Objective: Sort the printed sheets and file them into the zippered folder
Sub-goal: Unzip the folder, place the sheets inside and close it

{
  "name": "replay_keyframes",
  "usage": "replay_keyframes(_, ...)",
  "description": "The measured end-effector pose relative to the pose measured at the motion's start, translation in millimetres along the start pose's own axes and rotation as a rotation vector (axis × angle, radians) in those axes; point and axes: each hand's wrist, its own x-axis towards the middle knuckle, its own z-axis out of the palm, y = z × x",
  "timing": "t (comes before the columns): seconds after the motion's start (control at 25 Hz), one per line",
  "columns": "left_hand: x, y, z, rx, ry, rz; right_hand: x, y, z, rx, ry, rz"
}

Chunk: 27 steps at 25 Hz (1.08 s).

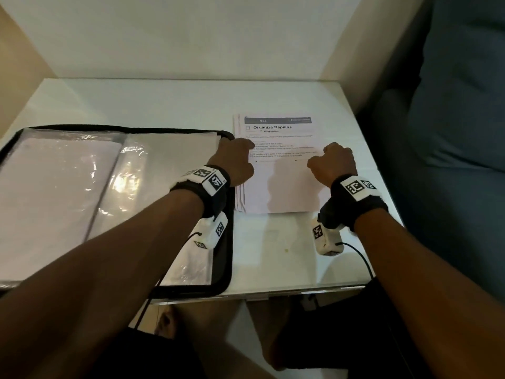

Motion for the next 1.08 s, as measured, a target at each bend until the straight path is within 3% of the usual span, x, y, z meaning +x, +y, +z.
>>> replay_keyframes(0.16, 7, 12, 8, 0.269, -0.025, 0.01, 16, 12, 0, 0.002, 0.017, 0.001)
replay_keyframes(0.4, 12, 11, 10, 0.303, -0.047, 0.005, 25, 24, -9, 0.146, 0.087, 0.022)
replay_keyframes(0.56, 8, 14, 14, 0.383, -0.043, 0.037, 24, 23, -14, 0.374, -0.04, -0.027)
replay_keyframes(0.64, 6, 17, 11, 0.359, -0.035, 0.028, 21, 22, -13, 0.403, -0.031, -0.082)
replay_keyframes(0.72, 3, 21, 5, 0.272, 0.012, 0.015, 18, 21, -13, 0.463, 0.007, -0.125)
replay_keyframes(0.88, 0, 24, -6, -0.03, 0.278, 0.046, 6, 17, -24, 0.709, -0.016, -0.2)
replay_keyframes(1.0, -1, 22, -23, -0.631, 0.374, -0.108, -6, 11, -35, 0.9, -0.074, -0.305)
replay_keyframes(1.08, -7, 22, -40, -1.055, 0.418, -0.105, -13, 6, -39, 1.014, -0.09, -0.393)
